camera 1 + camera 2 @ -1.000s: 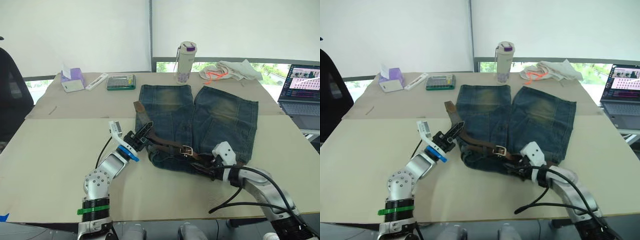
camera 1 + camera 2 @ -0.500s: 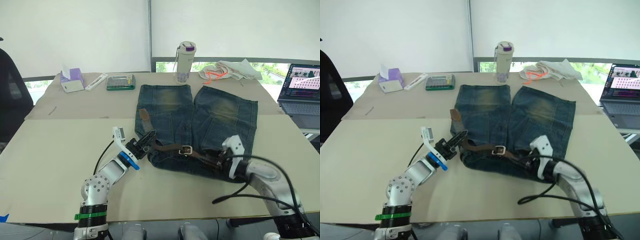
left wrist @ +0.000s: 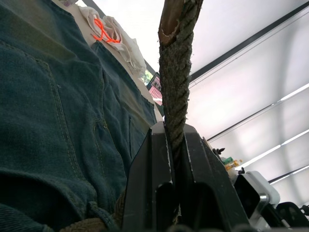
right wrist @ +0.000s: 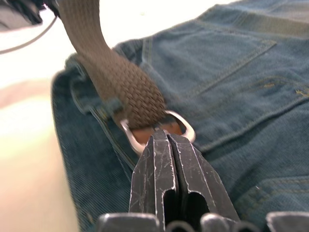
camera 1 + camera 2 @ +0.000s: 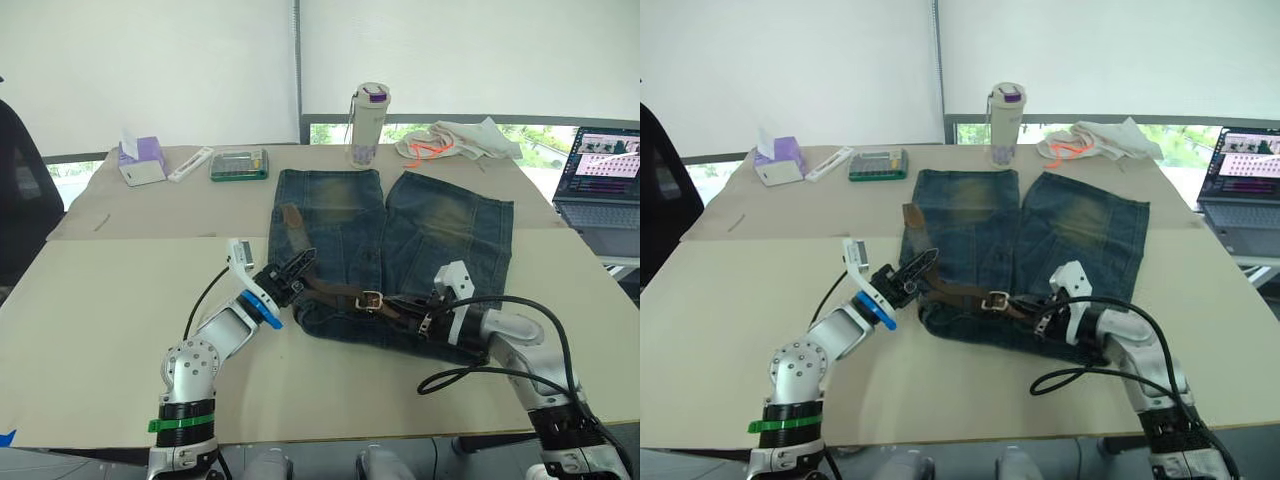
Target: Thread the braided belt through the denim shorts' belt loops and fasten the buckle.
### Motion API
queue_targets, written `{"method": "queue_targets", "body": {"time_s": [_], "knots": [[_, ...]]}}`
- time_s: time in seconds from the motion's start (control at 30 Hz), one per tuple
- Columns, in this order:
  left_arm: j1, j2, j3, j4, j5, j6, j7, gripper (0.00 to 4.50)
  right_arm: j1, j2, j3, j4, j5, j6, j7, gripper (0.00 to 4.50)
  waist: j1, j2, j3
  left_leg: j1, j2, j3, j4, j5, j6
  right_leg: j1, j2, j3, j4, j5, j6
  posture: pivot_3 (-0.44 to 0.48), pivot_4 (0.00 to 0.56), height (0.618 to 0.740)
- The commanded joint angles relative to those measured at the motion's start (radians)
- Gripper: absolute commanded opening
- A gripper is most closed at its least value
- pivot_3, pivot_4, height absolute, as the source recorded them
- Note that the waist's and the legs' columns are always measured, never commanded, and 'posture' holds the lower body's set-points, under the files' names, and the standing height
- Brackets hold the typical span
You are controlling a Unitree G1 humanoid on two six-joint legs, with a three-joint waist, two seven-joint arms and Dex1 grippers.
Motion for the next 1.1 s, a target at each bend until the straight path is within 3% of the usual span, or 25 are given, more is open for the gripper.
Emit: {"method": "queue_targets", "body": {"time_s": [0.03,0.43,1.1], "knots": [[-0.01,-0.011,-0.006,-0.063,-0.024,0.005,0.025,0.0,-0.029,0.003,0.034,0.03,-0.05,-0.066,0.033,0.03,0.001,0.0,0.0,0.0,0.0,0.0,0.0,0.0,0.0,0.0,0.0,0.0,0.0,0.0,0.0,0.0,0.15,0.74],[0.027,-0.004,-0.016,-0.09,-0.021,0.001,0.044,0.0,-0.105,-0.004,0.109,0.107,-0.175,-0.169,0.075,0.03,0.0,0.0,0.0,0.0,0.0,0.0,0.0,0.0,0.0,0.0,0.0,0.0,0.0,0.0,0.0,0.0,0.15,0.74],[0.093,0.096,-0.018,-0.046,0.075,-0.042,-0.086,0.0,-0.215,0.037,0.152,0.229,-0.22,-0.218,0.152,0.03,-0.002,0.001,0.0,0.001,0.0,0.0,0.0,0.0,0.0,0.0,0.0,0.0,0.0,0.001,-0.001,0.0,0.15,0.74]]}}
